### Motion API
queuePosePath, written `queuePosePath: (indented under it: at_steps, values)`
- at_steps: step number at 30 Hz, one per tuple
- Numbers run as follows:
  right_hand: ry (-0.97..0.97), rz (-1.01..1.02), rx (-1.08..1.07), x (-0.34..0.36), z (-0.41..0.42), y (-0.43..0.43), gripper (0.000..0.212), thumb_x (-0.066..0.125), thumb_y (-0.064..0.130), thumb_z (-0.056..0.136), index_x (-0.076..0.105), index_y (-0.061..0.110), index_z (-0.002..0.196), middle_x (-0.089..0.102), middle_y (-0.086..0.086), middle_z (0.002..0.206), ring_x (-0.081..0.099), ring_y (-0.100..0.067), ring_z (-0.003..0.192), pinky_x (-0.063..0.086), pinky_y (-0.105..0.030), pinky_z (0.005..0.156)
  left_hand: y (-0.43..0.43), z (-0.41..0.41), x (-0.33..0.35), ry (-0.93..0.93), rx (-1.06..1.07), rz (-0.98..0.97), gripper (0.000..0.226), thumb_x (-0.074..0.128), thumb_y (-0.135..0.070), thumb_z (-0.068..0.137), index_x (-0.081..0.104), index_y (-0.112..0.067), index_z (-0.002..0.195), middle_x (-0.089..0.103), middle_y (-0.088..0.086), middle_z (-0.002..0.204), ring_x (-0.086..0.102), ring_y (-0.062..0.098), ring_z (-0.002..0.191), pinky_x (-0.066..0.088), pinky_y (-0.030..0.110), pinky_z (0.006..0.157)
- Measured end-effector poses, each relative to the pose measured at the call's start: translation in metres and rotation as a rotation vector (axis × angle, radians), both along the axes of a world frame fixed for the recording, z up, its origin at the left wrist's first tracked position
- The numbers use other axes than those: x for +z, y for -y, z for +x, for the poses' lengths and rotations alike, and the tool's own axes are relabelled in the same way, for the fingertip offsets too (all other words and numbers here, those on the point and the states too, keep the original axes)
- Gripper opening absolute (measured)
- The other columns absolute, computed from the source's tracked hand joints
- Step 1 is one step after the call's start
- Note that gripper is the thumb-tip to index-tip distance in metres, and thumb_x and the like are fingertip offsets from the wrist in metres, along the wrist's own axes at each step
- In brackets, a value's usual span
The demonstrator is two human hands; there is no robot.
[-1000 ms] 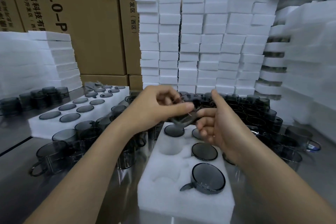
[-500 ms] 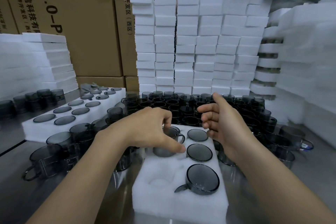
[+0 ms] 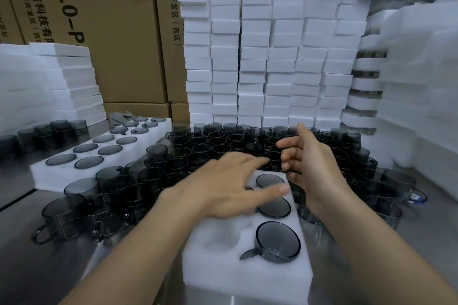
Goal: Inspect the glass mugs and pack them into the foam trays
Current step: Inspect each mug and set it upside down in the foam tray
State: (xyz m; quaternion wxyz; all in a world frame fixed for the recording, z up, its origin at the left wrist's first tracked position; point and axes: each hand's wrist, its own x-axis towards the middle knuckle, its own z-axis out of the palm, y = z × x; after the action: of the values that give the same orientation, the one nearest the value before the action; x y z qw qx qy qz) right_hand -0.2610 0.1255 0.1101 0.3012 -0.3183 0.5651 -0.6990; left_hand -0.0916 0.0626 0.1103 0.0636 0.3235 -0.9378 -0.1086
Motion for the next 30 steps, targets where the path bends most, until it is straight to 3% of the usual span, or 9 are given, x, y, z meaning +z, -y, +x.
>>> queuePosePath:
  at_steps: [3, 6, 12, 18, 19, 21, 23, 27, 30]
  values:
    - [0.005, -0.028, -0.05, 0.0, -0.004, -0.001, 0.053, 0.044, 0.048, 0.111, 0.073, 0.012, 0.087, 0.059, 0.004, 0.057, 0.053, -0.009, 0.047, 0.038, -0.028, 0.053, -0.003, -0.009, -0.011, 0.091, -0.014, 0.096, 0.1, 0.021, -0.104, 0.078, 0.003, -0.059, 0.164, -0.003, -0.019, 0.178, -0.02, 0.003, 0.161, -0.002, 0.048, 0.134]
    - [0.016, -0.052, -0.074, 0.001, -0.008, -0.001, 0.053, 0.044, 0.048, 0.111, 0.073, 0.012, 0.086, 0.059, 0.004, 0.058, 0.053, -0.01, 0.049, 0.039, -0.029, 0.055, 0.0, -0.01, -0.013, 0.105, -0.02, 0.111, 0.096, 0.019, -0.105, 0.077, -0.007, -0.065, 0.16, -0.016, -0.019, 0.177, -0.034, 0.004, 0.156, -0.014, 0.048, 0.131]
    - [0.02, -0.079, -0.096, 0.002, -0.01, -0.001, 0.054, 0.043, 0.047, 0.112, 0.072, 0.012, 0.084, 0.057, 0.004, 0.056, 0.052, -0.01, 0.046, 0.037, -0.028, 0.053, 0.011, -0.007, -0.006, -0.232, -0.049, 0.044, 0.081, 0.015, -0.089, 0.091, 0.006, -0.057, 0.165, 0.002, -0.021, 0.178, -0.016, -0.004, 0.16, -0.008, 0.046, 0.133]
    - [0.012, -0.102, -0.103, 0.001, -0.012, 0.001, 0.054, 0.042, 0.048, 0.112, 0.072, 0.012, 0.084, 0.058, 0.004, 0.055, 0.053, -0.009, 0.046, 0.04, -0.028, 0.055, 0.006, -0.022, -0.028, -0.086, -0.105, 0.076, 0.066, 0.005, -0.081, 0.099, 0.005, -0.062, 0.163, -0.005, -0.023, 0.177, -0.023, -0.002, 0.159, -0.016, 0.045, 0.131]
    - [0.007, -0.101, -0.109, 0.001, -0.013, 0.001, 0.054, 0.042, 0.048, 0.112, 0.072, 0.012, 0.084, 0.058, 0.005, 0.055, 0.053, -0.009, 0.046, 0.04, -0.029, 0.055, 0.012, -0.021, -0.022, -0.132, -0.116, 0.096, 0.065, 0.011, -0.08, 0.101, 0.014, -0.06, 0.163, 0.003, -0.021, 0.177, -0.015, -0.002, 0.161, -0.012, 0.043, 0.132]
    - [0.013, -0.109, -0.12, 0.001, -0.014, 0.001, 0.054, 0.043, 0.048, 0.112, 0.071, 0.012, 0.083, 0.058, 0.004, 0.055, 0.052, -0.009, 0.045, 0.039, -0.029, 0.055, 0.027, -0.025, -0.004, -0.269, -0.121, 0.092, 0.054, 0.038, -0.067, 0.108, 0.047, -0.047, 0.157, 0.037, -0.011, 0.17, 0.022, 0.003, 0.158, 0.015, 0.039, 0.133]
    - [0.015, -0.121, -0.121, 0.0, -0.014, 0.003, 0.053, 0.044, 0.047, 0.111, 0.071, 0.012, 0.081, 0.057, 0.004, 0.055, 0.051, -0.009, 0.045, 0.038, -0.028, 0.054, 0.047, -0.036, 0.015, -0.431, -0.03, 0.033, 0.04, 0.063, -0.053, 0.103, 0.066, -0.036, 0.139, 0.062, -0.008, 0.145, 0.054, 0.009, 0.134, 0.042, 0.042, 0.119]
    - [-0.013, -0.135, -0.124, -0.002, -0.014, 0.005, 0.052, 0.044, 0.045, 0.111, 0.07, 0.012, 0.08, 0.056, 0.004, 0.053, 0.051, -0.008, 0.044, 0.037, -0.024, 0.047, 0.089, -0.077, 0.034, -0.547, 0.222, 0.038, 0.065, 0.077, -0.048, 0.093, 0.05, -0.029, 0.149, 0.058, 0.001, 0.144, 0.059, 0.018, 0.113, 0.054, 0.043, 0.103]
    - [-0.031, -0.152, -0.137, -0.002, -0.017, 0.005, 0.053, 0.045, 0.045, 0.111, 0.07, 0.012, 0.079, 0.056, 0.003, 0.053, 0.051, -0.009, 0.043, 0.037, -0.02, 0.042, 0.117, -0.103, 0.039, -0.518, 0.301, 0.152, 0.091, 0.081, -0.051, 0.088, 0.036, -0.019, 0.161, 0.051, 0.007, 0.155, 0.055, 0.026, 0.126, 0.046, 0.036, 0.095]
